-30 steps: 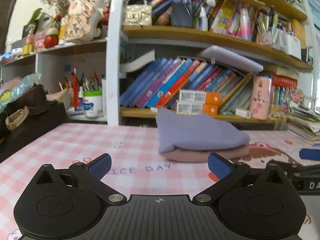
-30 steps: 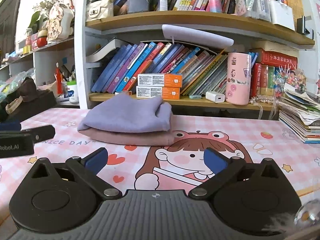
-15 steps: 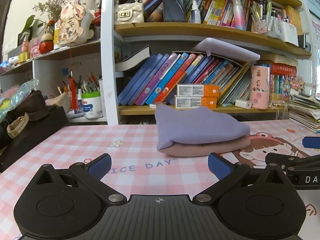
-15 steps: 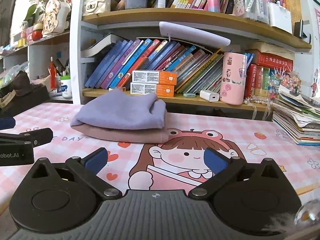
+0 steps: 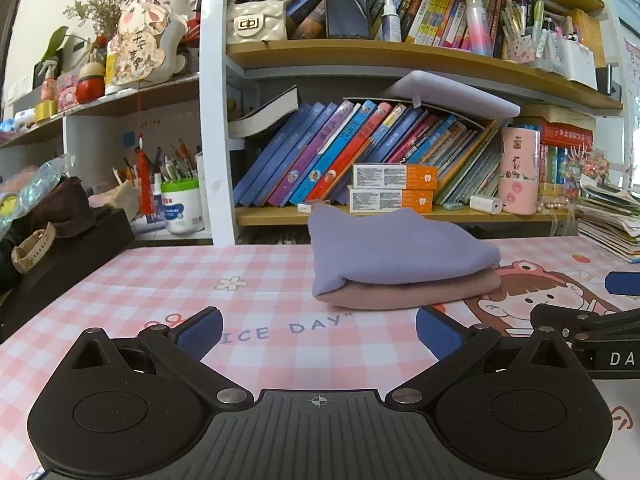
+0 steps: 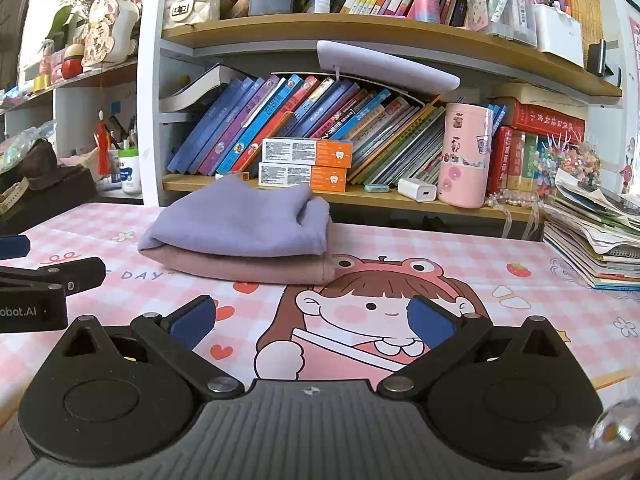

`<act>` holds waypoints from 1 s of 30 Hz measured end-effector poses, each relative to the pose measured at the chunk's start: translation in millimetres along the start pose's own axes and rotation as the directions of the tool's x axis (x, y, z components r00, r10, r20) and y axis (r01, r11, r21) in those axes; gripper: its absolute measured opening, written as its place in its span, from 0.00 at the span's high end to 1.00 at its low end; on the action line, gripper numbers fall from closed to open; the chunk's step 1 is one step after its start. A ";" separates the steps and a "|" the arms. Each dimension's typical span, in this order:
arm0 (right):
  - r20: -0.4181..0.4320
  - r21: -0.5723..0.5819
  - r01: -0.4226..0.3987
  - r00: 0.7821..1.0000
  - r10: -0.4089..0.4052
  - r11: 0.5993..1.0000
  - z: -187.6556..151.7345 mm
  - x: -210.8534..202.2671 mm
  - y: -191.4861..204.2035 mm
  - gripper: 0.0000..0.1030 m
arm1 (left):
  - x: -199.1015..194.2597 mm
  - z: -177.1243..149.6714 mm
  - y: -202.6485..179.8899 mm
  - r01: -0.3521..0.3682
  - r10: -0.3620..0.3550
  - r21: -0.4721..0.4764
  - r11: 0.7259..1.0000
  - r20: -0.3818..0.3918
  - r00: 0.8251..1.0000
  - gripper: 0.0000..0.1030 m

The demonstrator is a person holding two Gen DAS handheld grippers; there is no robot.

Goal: Fold clothes

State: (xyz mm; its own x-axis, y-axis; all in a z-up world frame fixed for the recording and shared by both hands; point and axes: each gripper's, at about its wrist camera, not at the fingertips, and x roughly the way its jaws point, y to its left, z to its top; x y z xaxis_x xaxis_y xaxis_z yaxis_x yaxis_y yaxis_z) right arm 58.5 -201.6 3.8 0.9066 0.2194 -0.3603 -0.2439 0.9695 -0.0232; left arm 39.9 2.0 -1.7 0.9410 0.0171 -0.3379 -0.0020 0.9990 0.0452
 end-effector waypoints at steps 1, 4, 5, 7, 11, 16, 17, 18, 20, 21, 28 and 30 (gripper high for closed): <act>-0.001 -0.002 0.000 1.000 0.000 1.000 -0.1 0.0 0.2 0.00 | 0.2 0.0 0.0 0.000 0.000 0.000 1.000 -0.001 1.000 0.00; -0.003 -0.006 -0.001 1.000 0.001 1.000 -0.1 0.4 0.8 0.00 | 0.5 0.1 -0.9 0.002 -0.002 0.006 1.000 -0.002 1.000 0.00; -0.003 -0.006 -0.002 1.000 0.002 1.000 0.1 0.7 1.0 0.00 | 0.6 0.1 -1.3 0.003 -0.003 0.009 1.000 -0.002 1.000 0.00; -0.004 -0.007 -0.002 1.000 0.002 1.000 0.2 0.9 1.3 0.00 | 0.7 0.1 -2.2 0.005 -0.005 0.015 1.000 -0.003 1.000 0.00; -0.005 -0.006 -0.002 1.000 0.002 1.000 0.4 1.0 1.6 0.00 | 0.7 0.0 -2.4 0.006 -0.006 0.016 1.000 -0.005 1.000 0.00; -0.009 -0.004 -0.001 1.000 0.001 1.000 0.3 1.6 1.8 0.00 | 0.6 -0.3 -2.2 0.009 -0.009 0.011 1.000 -0.006 1.000 0.00; -0.009 -0.004 -0.001 1.000 0.001 1.000 0.3 1.6 1.9 0.00 | 0.5 -0.3 -2.2 0.010 -0.010 0.011 1.000 -0.006 1.000 0.00; -0.010 -0.004 -0.001 1.000 0.001 1.000 0.3 1.7 2.0 0.00 | 0.4 -0.3 -2.3 0.011 -0.011 0.011 1.000 -0.006 1.000 0.00; -0.011 -0.004 -0.001 1.000 0.001 1.000 0.2 1.8 1.9 0.00 | 0.9 0.1 -2.3 0.013 -0.013 0.012 1.000 -0.006 1.000 0.00; -0.011 -0.004 -0.001 1.000 0.001 1.000 0.0 1.7 2.0 0.00 | 1.1 0.2 -2.4 0.014 -0.014 0.013 1.000 -0.006 1.000 0.00; -0.011 -0.004 0.000 1.000 0.000 1.000 0.1 1.4 2.5 0.00 | 1.6 0.4 -2.4 0.017 -0.016 0.012 1.000 -0.010 1.000 0.00; -0.012 -0.005 -0.001 1.000 0.001 1.000 0.1 1.6 2.2 0.00 | 1.8 0.6 -2.6 0.018 -0.018 0.013 1.000 -0.012 1.000 0.00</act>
State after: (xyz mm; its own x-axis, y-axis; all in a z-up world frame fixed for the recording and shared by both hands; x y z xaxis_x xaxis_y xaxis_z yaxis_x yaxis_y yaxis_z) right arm 59.5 -199.1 3.3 0.9024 0.2190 -0.3711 -0.2463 0.9688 -0.0272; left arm 41.8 -0.5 -1.9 0.9369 0.0001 -0.3497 0.0191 0.9985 0.0514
